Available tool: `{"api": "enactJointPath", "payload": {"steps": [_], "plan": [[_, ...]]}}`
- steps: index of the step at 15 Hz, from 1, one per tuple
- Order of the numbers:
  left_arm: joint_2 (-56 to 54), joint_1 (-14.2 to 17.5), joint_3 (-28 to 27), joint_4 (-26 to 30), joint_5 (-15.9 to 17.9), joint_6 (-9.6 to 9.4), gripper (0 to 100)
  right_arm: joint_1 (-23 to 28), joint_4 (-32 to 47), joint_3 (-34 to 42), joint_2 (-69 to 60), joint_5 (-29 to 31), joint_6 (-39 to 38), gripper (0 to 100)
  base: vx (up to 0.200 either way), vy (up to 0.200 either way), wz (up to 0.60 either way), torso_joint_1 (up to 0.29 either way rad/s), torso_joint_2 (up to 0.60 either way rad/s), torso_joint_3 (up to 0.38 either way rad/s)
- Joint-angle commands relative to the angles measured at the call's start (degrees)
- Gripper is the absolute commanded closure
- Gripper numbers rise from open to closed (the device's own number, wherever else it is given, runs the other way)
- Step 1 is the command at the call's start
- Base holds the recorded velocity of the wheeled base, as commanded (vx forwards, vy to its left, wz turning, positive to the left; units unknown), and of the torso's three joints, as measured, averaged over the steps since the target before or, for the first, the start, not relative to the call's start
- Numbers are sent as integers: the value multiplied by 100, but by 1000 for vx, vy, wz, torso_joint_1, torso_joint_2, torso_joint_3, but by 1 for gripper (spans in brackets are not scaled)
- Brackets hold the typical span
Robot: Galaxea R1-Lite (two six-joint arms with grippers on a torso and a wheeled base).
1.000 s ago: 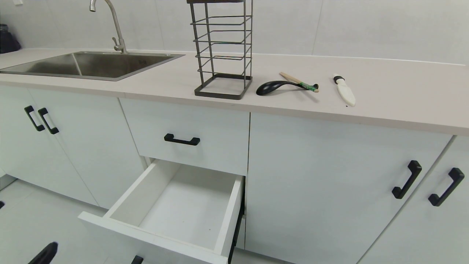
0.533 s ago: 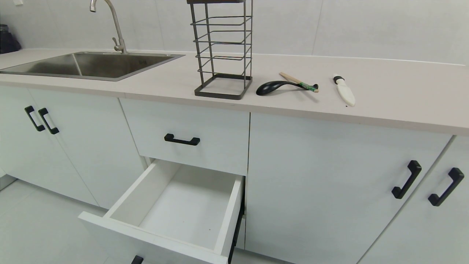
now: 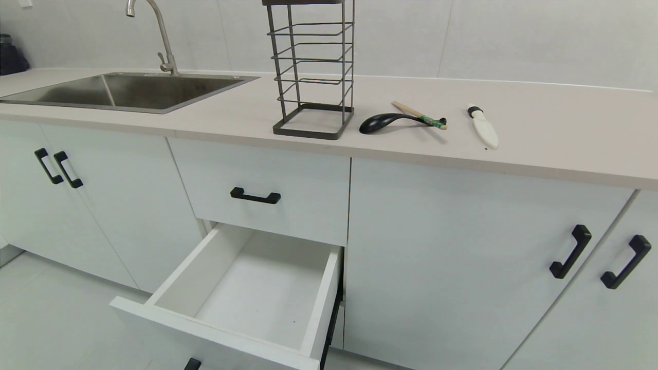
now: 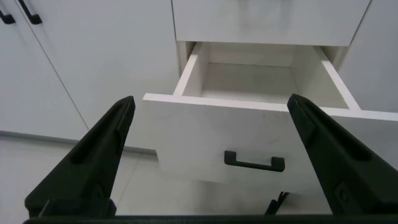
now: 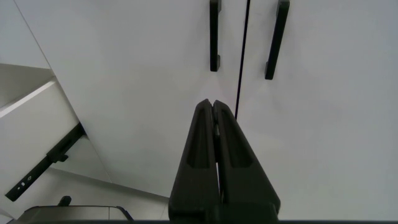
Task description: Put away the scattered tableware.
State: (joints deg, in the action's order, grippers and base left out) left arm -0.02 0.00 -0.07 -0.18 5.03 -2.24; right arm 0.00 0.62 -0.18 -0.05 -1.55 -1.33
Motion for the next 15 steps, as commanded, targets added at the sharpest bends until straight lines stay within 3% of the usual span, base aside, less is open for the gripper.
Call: {"api": "enactJointPath", "payload": {"steps": [1,14,15], "plan": [[2,0,7,9,15,136,0,0,-1,1,5,-3,1,100,0,0,0,0,0,0],[2,0,7,9,-126,207,0,0,-1,1,5,-3,-8,100,0,0,0,0,0,0],[2,0,7,9,-134,224,0,0,-1,1,5,-3,-8,100,200,0,0,2,2,-2]]}}
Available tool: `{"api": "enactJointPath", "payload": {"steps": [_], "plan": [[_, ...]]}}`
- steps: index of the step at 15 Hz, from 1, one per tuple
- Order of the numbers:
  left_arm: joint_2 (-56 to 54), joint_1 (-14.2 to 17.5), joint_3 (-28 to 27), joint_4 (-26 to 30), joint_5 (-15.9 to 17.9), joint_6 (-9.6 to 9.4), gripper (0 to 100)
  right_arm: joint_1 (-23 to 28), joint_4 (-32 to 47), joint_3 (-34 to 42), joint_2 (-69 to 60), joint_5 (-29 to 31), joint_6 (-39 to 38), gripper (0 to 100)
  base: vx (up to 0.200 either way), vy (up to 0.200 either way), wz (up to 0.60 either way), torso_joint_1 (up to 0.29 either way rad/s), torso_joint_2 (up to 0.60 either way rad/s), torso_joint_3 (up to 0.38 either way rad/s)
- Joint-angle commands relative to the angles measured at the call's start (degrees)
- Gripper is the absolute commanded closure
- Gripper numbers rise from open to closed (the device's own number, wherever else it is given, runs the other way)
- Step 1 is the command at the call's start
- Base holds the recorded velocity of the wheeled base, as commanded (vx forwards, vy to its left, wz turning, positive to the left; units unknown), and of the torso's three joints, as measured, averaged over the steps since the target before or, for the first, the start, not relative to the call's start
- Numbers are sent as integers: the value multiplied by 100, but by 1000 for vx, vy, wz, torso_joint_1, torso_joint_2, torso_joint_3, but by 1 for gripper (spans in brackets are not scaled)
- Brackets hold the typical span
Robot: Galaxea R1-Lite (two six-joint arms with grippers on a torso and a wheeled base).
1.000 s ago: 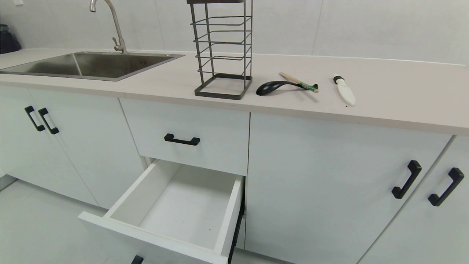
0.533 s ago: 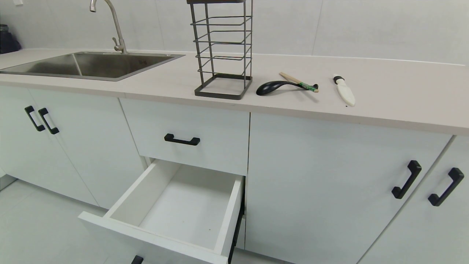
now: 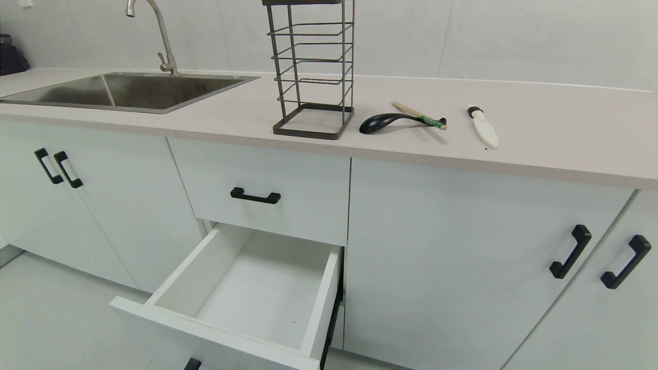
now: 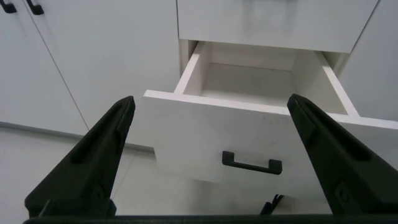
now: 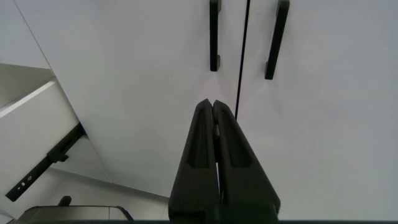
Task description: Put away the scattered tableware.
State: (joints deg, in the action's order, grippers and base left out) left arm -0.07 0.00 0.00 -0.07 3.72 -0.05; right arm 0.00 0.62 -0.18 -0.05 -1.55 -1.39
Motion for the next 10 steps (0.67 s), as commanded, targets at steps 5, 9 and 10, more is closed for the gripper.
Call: {"api": "enactJointPath", "payload": {"steps": [5,9,10], "plan": [[7,0,0,-1,-3,22,0,0,-1,1,5,-3,-2,100,80,0,0,-2,0,0],[7,0,0,-1,-3,22,0,0,-1,1,5,-3,7,100,0,0,0,0,0,0],[7,0,0,-1,-3,22,0,0,-1,1,5,-3,7,100,0,0,0,0,0,0]]}}
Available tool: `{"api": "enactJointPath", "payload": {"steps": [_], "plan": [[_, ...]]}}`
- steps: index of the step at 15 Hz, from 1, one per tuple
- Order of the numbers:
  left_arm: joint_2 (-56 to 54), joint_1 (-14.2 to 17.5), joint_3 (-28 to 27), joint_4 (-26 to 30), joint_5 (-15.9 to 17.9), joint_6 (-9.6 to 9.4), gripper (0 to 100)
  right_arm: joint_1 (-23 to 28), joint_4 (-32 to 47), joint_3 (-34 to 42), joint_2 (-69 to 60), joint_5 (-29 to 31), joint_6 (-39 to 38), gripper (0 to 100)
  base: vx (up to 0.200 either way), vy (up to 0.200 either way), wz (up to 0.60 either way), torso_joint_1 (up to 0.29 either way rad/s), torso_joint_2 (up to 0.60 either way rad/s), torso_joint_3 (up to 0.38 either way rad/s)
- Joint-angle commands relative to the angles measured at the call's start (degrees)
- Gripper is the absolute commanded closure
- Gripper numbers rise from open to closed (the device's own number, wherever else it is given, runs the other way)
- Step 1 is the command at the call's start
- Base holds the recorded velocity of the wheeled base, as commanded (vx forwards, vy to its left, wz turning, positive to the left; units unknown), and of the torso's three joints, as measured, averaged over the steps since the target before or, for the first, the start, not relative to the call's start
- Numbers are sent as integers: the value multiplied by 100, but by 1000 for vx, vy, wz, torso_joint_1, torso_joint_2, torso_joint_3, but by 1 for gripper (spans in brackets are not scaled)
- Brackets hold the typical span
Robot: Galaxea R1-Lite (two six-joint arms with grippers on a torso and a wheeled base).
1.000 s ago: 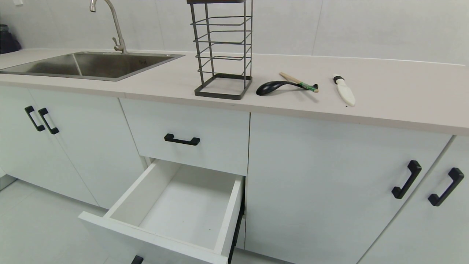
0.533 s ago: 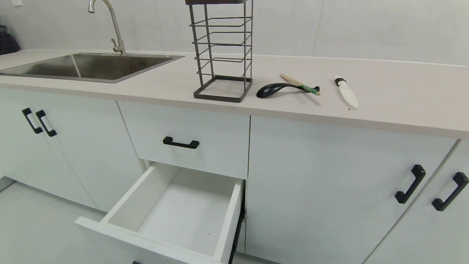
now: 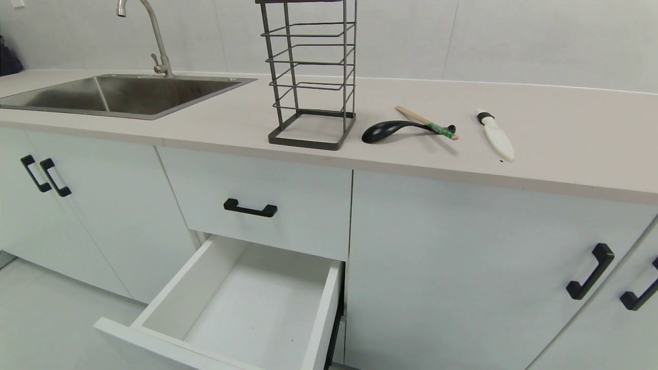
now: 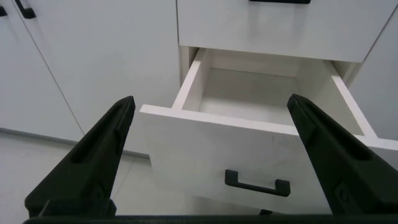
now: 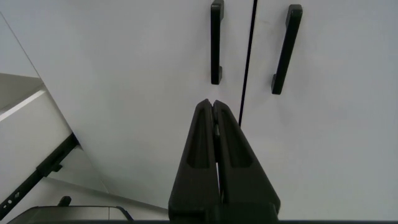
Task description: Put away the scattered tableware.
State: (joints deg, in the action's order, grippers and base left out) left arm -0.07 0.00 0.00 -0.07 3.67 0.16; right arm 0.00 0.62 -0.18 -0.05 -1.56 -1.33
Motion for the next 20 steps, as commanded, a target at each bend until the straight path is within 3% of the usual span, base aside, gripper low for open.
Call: {"api": "enactJointPath", "payload": {"steps": [1,8,17,20], "plan": [[7,0,0,-1,2,2,0,-9,-1,1,5,-2,10,100,0,0,0,0,0,0],[7,0,0,-10,-7,37,0,0,-1,1,5,-2,1,100,0,0,0,164,-107,-75],[7,0,0,-10,-7,54,0,0,-1,1,5,-2,1,100,0,0,0,203,-546,-217],[7,0,0,-1,29,-33,0,0,-1,1,5,-2,1,100,0,0,0,191,-486,-217]]}}
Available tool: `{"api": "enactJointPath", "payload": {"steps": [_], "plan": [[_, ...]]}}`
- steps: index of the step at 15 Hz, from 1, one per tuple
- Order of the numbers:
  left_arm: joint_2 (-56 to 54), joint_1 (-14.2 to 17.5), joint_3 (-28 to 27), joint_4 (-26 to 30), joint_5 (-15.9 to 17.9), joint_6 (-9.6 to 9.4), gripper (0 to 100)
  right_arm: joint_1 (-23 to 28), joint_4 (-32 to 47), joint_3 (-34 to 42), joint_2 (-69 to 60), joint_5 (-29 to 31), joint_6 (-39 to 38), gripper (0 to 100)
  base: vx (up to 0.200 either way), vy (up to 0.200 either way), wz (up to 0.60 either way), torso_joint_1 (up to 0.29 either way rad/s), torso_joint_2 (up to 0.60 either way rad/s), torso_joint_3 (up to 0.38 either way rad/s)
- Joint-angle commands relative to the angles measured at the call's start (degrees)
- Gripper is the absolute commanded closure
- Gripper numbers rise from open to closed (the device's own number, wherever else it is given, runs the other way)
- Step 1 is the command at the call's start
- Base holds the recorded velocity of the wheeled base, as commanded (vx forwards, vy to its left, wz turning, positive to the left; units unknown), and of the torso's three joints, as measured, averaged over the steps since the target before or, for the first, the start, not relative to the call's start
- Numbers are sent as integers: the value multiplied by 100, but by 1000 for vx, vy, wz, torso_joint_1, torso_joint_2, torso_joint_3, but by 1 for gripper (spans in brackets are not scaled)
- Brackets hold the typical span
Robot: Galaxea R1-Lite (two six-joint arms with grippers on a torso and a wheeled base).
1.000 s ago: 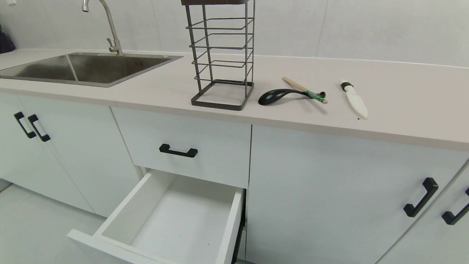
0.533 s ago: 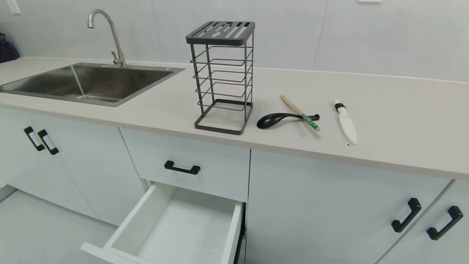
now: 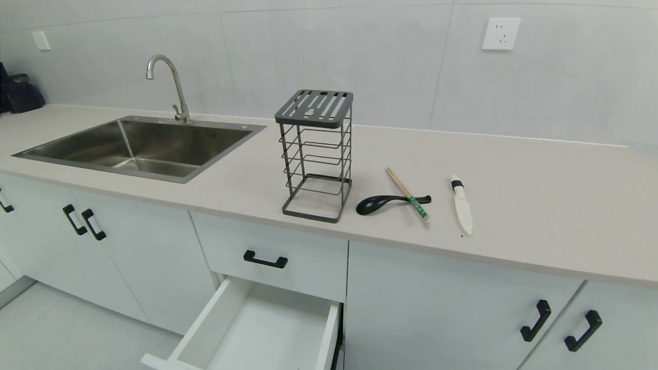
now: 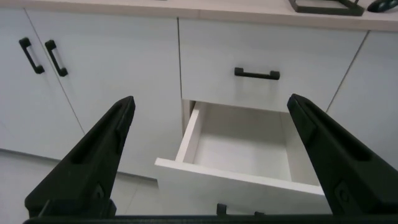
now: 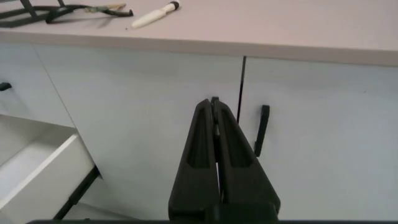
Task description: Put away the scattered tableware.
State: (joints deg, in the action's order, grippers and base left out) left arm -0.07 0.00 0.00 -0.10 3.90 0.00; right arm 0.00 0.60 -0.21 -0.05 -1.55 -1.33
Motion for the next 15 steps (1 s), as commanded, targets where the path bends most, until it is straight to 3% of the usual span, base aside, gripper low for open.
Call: {"api": "enactJointPath", "payload": {"steps": [1,11,15], "plan": [[7,0,0,1,5,18,0,0,2,3,5,-3,1,100,0,0,0,447,-496,-227],[7,0,0,1,14,9,0,0,2,3,5,-3,19,100,0,0,0,295,-517,-248],[7,0,0,1,14,9,0,-9,2,3,5,-3,27,100,0,0,0,73,-141,-70]]}}
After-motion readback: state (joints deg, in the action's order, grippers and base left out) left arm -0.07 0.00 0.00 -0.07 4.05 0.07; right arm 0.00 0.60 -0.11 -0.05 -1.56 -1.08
